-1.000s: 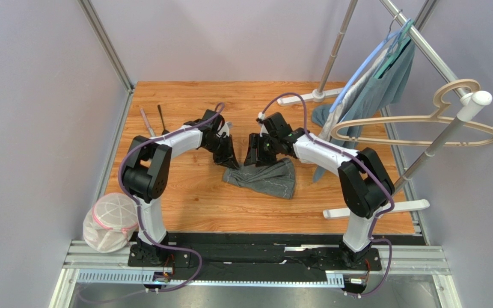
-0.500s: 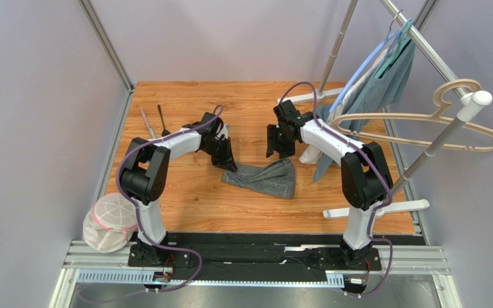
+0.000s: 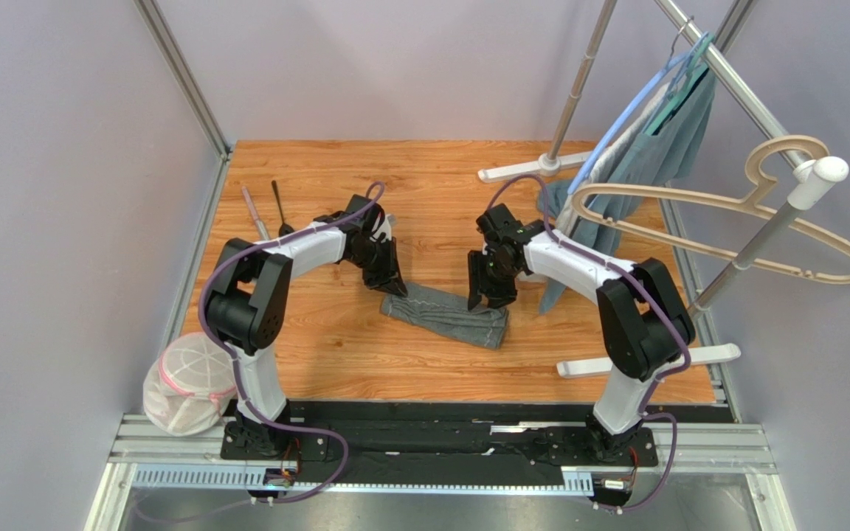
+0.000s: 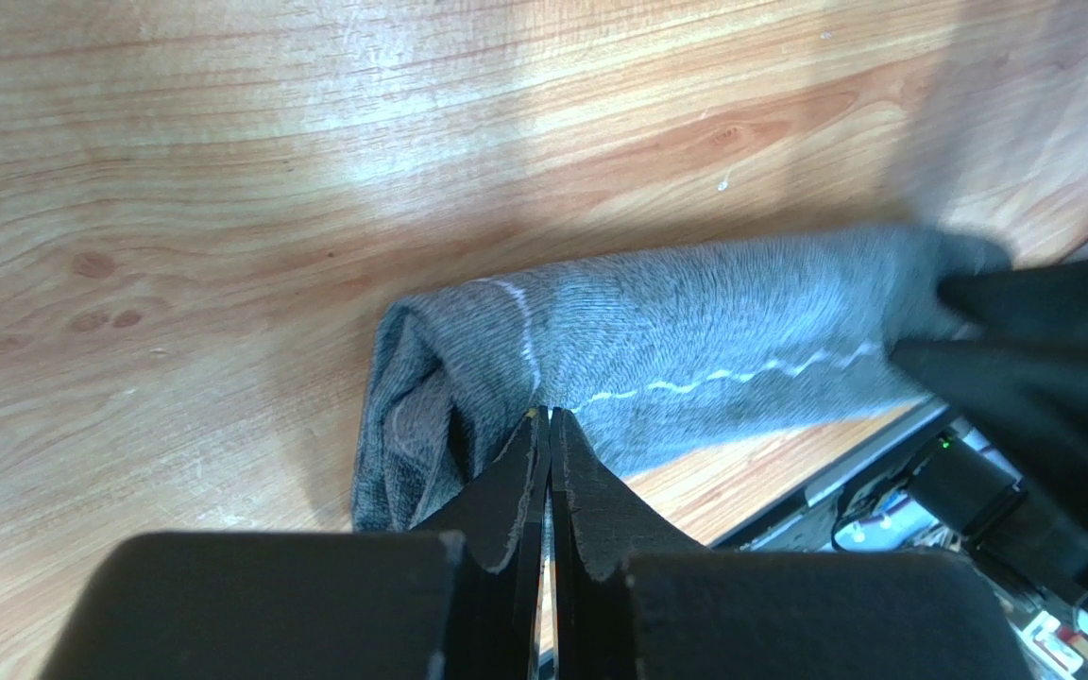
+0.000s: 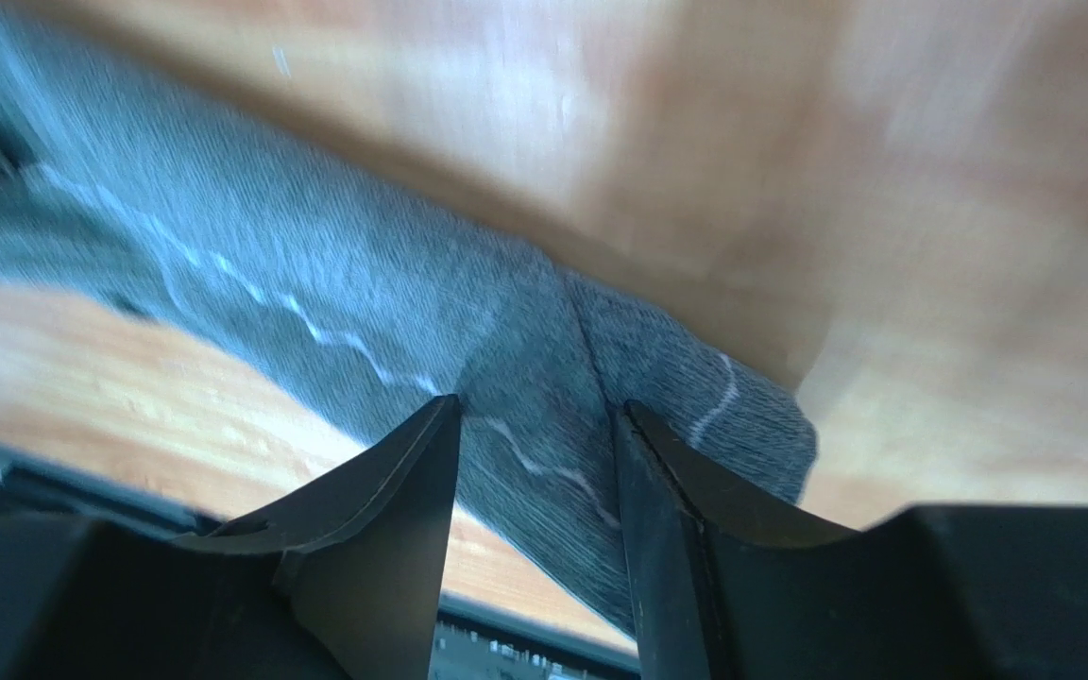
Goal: Fold the napkin into a case and place the utensils inside
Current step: Fold the 2/3-rectangle-folded napkin at the center of the board.
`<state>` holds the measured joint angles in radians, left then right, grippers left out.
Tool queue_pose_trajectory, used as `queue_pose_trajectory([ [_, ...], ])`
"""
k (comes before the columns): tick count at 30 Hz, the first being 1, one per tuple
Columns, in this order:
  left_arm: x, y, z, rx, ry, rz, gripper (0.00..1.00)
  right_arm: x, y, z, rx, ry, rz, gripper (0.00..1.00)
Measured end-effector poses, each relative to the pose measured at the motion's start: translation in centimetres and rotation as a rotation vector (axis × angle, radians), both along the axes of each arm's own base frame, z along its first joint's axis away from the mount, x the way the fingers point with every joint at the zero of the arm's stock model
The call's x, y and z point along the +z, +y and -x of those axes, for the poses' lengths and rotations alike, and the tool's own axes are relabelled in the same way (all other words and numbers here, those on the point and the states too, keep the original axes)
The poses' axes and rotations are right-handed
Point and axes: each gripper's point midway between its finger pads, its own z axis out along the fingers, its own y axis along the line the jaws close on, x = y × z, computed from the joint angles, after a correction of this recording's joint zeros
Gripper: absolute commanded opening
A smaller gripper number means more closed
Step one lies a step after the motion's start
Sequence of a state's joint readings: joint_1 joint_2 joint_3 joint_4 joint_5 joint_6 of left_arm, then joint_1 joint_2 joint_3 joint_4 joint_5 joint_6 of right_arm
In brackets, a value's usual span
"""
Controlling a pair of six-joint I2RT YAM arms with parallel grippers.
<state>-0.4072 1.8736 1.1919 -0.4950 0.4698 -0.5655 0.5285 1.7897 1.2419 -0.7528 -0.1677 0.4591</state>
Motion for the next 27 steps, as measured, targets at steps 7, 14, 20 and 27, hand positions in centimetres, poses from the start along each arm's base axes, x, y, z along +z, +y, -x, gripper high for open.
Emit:
queue_pose_trajectory([
  [7, 1.9, 0.4, -0.3, 0.005, -0.056, -0.008, 0.18, -1.1, -0.6, 5.2, -0.005, 0.034, -0.018, 0.47],
  [14, 7.7, -1.4, 0.3, -0.033, -0.184, 0.087, 0.17, -1.4, -0.6, 6.1, 0.024, -0.020, 0.018, 0.46],
  [20, 7.2, -6.3, 5.1, -0.135, -0.166, 0.164, 0.13, -1.5, 0.0, 7.3, 0.014, -0.062, 0.039, 0.45],
  [27, 0.6, -5.9, 6.8, -0.123, -0.034, 0.042, 0.10, -2.6, -0.3, 9.8, -0.106, -0.114, 0.011, 0.44],
])
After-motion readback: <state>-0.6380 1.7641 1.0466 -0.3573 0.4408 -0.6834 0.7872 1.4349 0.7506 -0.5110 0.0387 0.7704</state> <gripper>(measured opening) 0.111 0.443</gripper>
